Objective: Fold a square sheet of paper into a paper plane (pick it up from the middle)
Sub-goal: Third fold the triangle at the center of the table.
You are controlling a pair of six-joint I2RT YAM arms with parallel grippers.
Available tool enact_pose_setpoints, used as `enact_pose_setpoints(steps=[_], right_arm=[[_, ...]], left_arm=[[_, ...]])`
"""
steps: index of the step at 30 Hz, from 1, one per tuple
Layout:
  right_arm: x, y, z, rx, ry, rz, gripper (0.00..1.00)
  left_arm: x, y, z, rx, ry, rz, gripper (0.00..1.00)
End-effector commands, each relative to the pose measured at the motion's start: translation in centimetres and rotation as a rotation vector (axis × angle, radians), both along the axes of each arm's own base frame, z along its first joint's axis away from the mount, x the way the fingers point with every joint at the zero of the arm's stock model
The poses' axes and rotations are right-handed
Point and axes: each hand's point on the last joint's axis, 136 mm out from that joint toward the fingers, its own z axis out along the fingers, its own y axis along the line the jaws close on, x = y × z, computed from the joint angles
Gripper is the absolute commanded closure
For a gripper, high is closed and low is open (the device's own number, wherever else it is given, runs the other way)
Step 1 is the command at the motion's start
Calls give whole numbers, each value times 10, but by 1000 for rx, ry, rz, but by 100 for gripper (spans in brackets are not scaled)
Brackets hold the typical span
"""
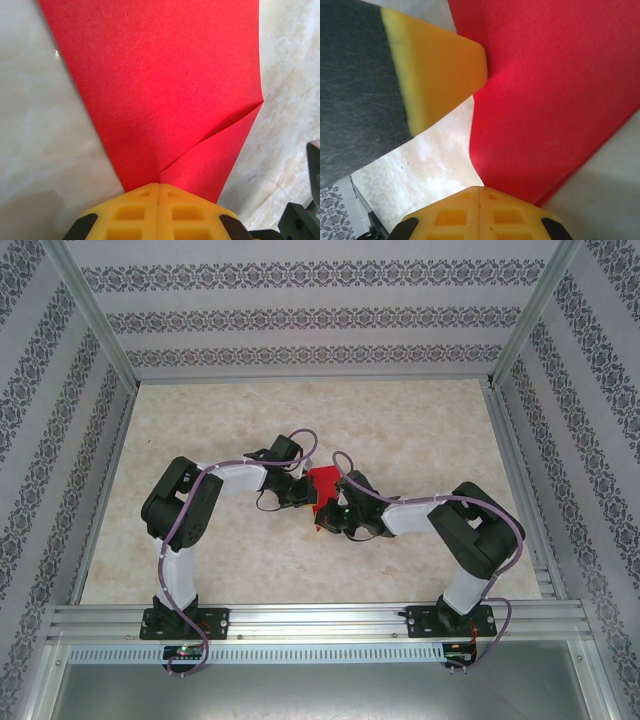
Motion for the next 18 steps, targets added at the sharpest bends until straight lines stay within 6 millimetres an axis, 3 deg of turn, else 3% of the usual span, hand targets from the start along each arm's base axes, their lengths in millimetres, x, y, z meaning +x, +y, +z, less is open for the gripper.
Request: enact_pose_setpoints(steps=[1,7,10,14,18], right_arm=[[1,8,-4,28,3,15,96],[-1,7,-7,18,12,20,96],[1,5,5,24,-13,24,95],[10,-3,35,32,-99,10,93],[16,-16,36,5,-115,-11,92]], left_arm=[[-25,44,-55,235,83,14,100],[-26,45,-56,239,85,15,100],[-25,45,-55,242,82,14,100],[-25,45,-54,246,80,13,100],[-23,44,-53,245,76,11,100]])
